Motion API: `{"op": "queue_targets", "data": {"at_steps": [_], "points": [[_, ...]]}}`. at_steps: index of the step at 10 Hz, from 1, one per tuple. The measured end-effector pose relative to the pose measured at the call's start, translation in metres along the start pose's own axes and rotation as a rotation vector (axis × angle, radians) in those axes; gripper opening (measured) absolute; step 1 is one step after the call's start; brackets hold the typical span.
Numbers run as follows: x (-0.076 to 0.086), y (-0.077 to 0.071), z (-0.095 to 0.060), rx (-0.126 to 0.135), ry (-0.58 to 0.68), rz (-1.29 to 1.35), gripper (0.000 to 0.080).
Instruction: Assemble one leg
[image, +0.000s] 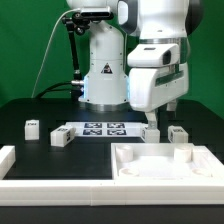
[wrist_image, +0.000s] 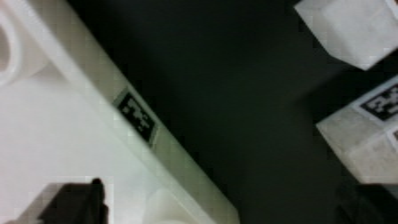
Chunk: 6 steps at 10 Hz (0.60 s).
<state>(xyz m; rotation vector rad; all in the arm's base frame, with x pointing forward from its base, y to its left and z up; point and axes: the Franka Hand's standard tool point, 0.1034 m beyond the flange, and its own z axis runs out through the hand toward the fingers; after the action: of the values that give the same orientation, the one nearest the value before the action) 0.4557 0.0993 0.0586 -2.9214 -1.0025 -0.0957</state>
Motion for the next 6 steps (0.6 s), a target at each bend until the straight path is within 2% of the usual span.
{"op": "queue_targets", "data": {"at_steps": [4,6], "points": [[0.0,-0.028,0.009,0.038,-0.004,0.546,0.0649],[0.001,-0.033,0.01,0.044,-0.008,0.587,0.0649]]}}
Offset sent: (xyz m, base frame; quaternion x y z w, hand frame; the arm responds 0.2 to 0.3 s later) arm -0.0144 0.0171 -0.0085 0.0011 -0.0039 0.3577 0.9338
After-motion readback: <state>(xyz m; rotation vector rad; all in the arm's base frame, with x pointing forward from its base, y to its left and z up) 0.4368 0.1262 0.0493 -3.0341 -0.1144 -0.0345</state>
